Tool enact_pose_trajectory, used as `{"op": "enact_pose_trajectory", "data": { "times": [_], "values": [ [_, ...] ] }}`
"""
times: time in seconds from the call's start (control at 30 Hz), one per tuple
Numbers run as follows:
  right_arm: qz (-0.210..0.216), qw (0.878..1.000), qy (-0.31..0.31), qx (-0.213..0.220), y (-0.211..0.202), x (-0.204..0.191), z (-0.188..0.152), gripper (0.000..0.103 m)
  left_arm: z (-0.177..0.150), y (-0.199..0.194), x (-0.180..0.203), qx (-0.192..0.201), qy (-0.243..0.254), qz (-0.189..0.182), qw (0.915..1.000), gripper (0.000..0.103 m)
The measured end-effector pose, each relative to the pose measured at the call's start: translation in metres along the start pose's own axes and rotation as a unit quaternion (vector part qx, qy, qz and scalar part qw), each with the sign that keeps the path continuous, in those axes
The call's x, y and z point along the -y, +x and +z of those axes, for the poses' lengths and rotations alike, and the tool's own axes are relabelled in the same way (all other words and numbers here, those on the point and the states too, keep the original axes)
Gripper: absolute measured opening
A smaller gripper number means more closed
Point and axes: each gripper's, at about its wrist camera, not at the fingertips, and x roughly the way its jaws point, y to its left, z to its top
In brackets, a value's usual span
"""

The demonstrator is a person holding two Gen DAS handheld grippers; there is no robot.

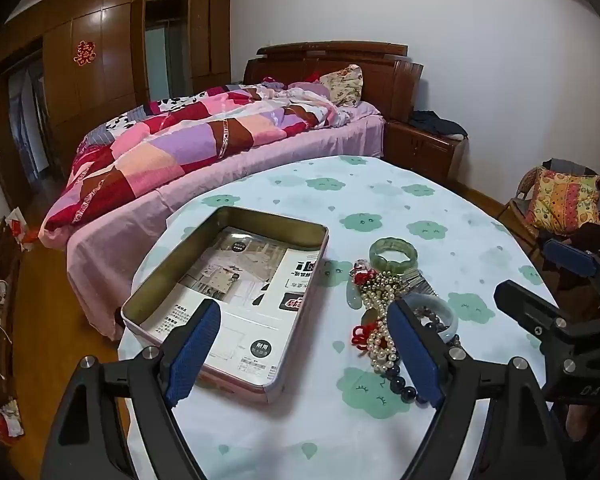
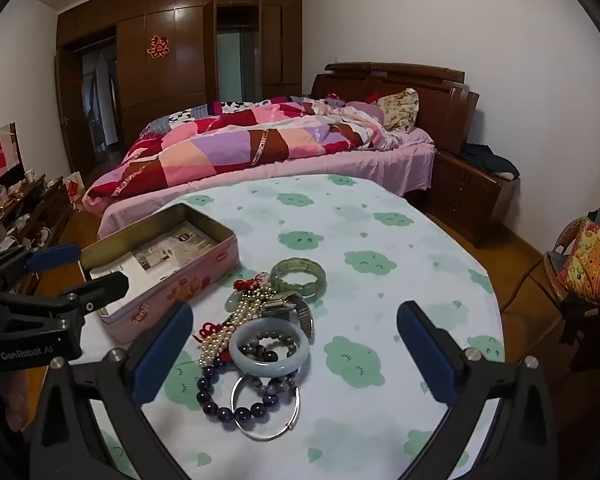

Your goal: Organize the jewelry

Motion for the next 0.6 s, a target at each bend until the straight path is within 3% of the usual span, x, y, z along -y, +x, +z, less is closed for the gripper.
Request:
{"op": "enact_pose_trajectory", "data": {
  "times": [0.6],
  "values": [
    [0.006,1.0,0.004,0.0,0.0018,-0.001,-0.002,0.103,0.001,0.0004,-0.0021,-0.012,0.005,0.01,0.9999,0.085]
  ]
}}
